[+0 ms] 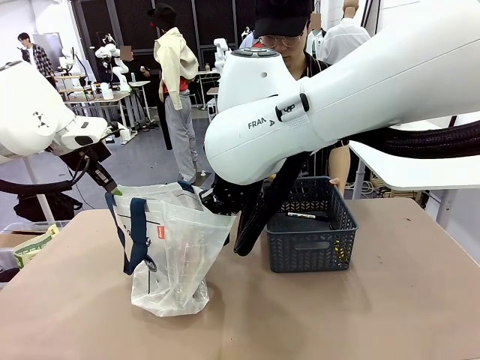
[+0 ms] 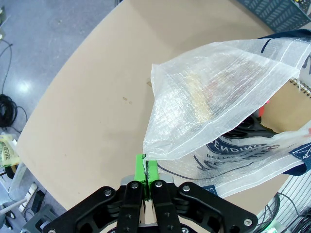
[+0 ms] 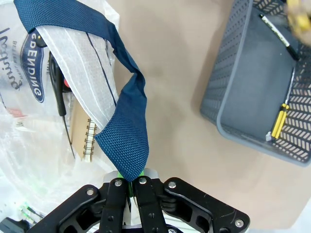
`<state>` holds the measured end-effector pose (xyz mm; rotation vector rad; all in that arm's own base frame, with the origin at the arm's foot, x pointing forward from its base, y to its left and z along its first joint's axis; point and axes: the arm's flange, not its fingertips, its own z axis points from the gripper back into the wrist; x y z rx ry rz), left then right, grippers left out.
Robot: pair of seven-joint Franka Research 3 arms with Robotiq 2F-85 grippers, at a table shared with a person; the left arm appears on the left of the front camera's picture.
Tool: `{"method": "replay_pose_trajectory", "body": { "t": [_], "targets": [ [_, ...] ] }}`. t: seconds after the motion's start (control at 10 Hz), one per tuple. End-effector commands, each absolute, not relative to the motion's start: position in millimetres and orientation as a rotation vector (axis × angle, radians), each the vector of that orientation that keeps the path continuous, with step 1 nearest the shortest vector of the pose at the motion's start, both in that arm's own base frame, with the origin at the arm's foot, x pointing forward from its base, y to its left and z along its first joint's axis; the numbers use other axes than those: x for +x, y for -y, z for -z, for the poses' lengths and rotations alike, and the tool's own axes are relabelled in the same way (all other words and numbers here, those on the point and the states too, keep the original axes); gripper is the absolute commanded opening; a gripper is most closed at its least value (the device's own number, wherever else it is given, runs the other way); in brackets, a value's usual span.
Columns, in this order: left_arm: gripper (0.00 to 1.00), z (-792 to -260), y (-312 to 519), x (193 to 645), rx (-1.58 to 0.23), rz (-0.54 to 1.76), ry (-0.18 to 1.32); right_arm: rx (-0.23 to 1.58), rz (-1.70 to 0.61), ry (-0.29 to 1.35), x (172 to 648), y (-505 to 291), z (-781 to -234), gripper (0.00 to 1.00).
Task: Transfer purchased items from the store into the shopping bag.
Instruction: Move the Reusable shopping bag to the right side of the table.
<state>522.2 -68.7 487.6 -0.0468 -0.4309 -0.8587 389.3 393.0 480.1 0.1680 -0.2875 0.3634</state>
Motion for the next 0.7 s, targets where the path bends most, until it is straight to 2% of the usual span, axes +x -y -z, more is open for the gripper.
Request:
{"method": "replay_pose_trajectory", "body": {
  "t": [0.0, 0.6],
  "targets": [
    [0.00, -489.4, 66.9, 520.2, -0.047, 0.842, 0.425, 0.167, -0.356, 0.286, 389.7, -393.0, -480.3, 0.00],
    [0.00, -489.4, 66.9, 520.2, -0.047, 0.842, 0.425, 0.167, -0.356, 0.286, 389.7, -393.0, -480.3, 0.00]
  ]
}}
